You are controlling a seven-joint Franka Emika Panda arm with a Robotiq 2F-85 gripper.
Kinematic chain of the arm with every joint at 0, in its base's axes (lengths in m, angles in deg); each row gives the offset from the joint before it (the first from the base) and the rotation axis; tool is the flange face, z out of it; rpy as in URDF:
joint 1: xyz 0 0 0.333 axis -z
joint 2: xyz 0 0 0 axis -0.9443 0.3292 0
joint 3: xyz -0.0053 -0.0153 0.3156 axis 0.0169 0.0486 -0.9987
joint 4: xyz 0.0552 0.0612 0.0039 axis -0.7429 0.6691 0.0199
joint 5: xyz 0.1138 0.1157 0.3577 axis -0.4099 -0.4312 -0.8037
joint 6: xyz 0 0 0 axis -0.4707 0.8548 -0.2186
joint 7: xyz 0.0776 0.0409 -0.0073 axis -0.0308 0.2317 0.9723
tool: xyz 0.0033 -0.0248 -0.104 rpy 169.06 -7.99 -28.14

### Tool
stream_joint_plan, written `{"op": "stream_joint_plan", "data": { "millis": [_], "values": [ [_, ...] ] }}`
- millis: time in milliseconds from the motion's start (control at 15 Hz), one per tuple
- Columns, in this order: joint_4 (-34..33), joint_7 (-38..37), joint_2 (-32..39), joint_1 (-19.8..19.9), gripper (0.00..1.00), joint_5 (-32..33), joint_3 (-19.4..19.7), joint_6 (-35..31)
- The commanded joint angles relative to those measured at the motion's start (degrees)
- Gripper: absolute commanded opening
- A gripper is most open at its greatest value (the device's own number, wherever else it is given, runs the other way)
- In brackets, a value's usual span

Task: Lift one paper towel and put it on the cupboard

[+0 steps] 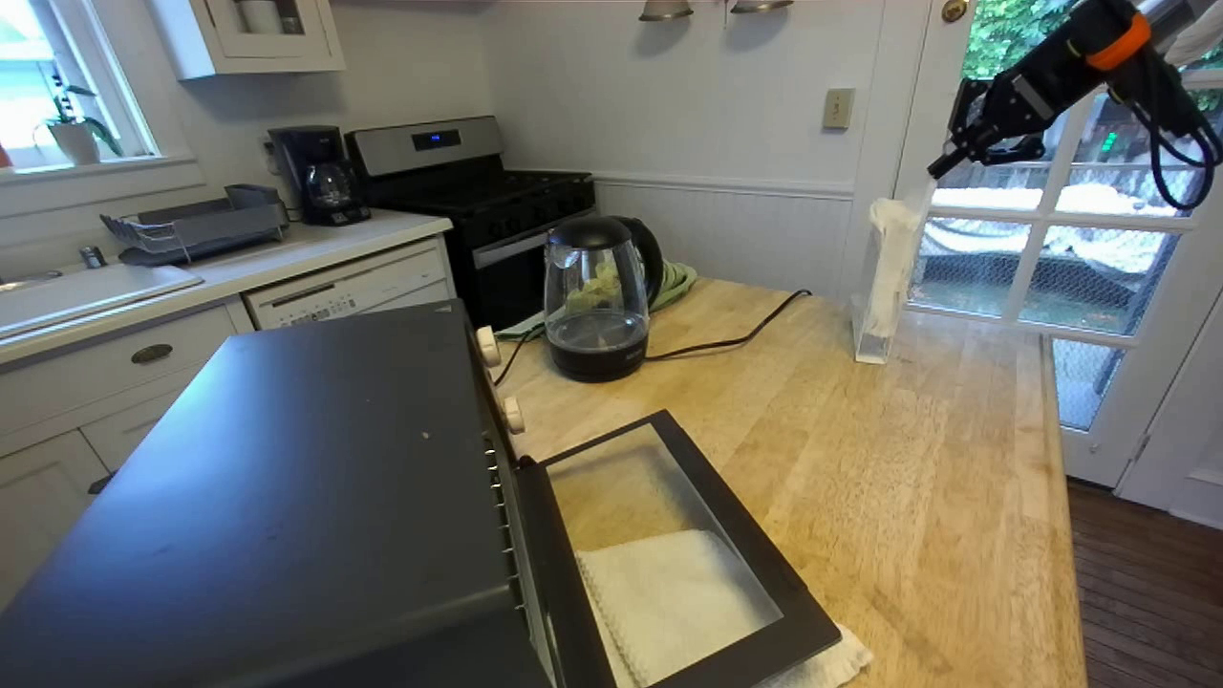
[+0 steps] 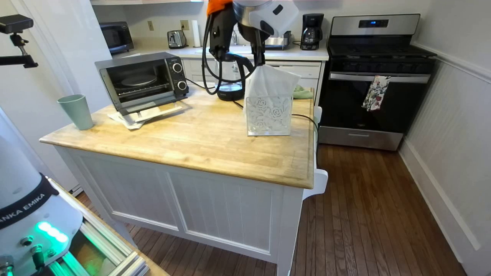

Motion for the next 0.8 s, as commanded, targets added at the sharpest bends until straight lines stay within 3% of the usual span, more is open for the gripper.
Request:
{"op": "stream_joint_plan", "data": {
  "millis": [0,733],
  "values": [
    [1.54,0.20,-2.48,0.37,0.00,1.23,-0.18,0.38],
    [1.40,0.80,-5.11,0.56,0.00,1.75,0.62,0.08]
  ]
}}
